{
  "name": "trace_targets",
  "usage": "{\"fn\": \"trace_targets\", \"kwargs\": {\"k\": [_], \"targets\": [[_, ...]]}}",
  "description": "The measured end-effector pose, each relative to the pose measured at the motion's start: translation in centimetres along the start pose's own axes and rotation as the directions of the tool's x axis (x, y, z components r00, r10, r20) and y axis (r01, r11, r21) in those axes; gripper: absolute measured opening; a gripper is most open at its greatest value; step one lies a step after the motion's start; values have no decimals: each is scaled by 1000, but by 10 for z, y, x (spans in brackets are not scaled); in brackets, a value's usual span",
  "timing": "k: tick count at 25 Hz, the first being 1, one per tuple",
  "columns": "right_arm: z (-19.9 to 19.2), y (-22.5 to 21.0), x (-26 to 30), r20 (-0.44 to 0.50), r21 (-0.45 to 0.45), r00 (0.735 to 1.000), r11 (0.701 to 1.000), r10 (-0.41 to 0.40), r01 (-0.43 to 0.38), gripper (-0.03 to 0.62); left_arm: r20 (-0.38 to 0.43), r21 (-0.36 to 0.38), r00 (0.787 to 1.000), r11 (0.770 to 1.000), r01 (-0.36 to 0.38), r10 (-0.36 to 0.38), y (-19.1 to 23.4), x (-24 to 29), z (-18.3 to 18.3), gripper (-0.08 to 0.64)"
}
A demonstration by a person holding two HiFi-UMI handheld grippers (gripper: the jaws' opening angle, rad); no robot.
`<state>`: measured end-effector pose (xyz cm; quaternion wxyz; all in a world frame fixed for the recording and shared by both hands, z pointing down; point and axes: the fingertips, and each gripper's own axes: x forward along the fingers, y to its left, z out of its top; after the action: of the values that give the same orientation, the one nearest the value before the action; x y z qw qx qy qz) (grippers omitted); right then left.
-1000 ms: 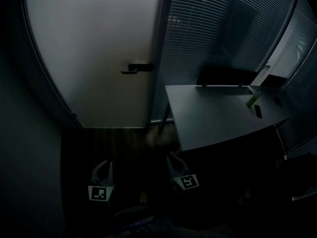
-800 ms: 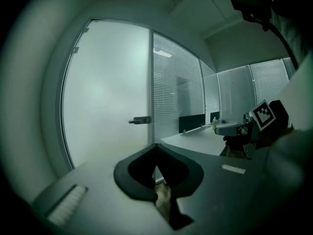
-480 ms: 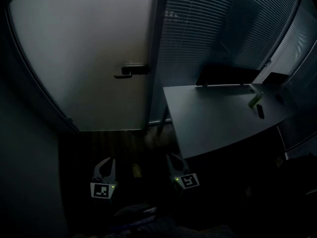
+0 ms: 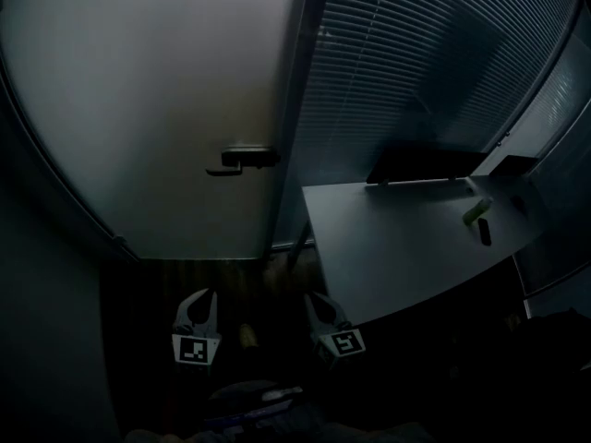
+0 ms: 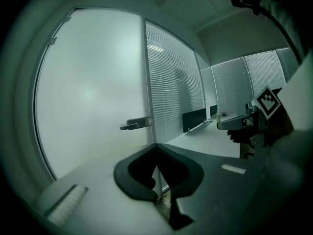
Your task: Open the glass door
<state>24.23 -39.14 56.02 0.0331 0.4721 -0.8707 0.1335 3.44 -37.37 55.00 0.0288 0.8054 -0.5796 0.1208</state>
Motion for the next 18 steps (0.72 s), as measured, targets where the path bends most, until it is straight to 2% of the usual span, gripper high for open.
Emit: {"fn": "trace_targets", "kwargs": {"k": [7, 13, 18], "targets": [[13, -24, 49, -2, 11, 1000, 1000, -8, 8, 3, -44, 87, 999, 996, 32, -28, 20, 61, 3, 5], [25, -44, 83, 9, 22, 1000, 1000, -21, 21, 3, -37, 150, 999, 988, 35, -30, 39, 107, 19, 5], [29, -62, 105, 4, 21, 1000, 1000, -17, 17, 3, -42, 211, 999, 977, 1, 8, 58, 139, 25, 15]]}}
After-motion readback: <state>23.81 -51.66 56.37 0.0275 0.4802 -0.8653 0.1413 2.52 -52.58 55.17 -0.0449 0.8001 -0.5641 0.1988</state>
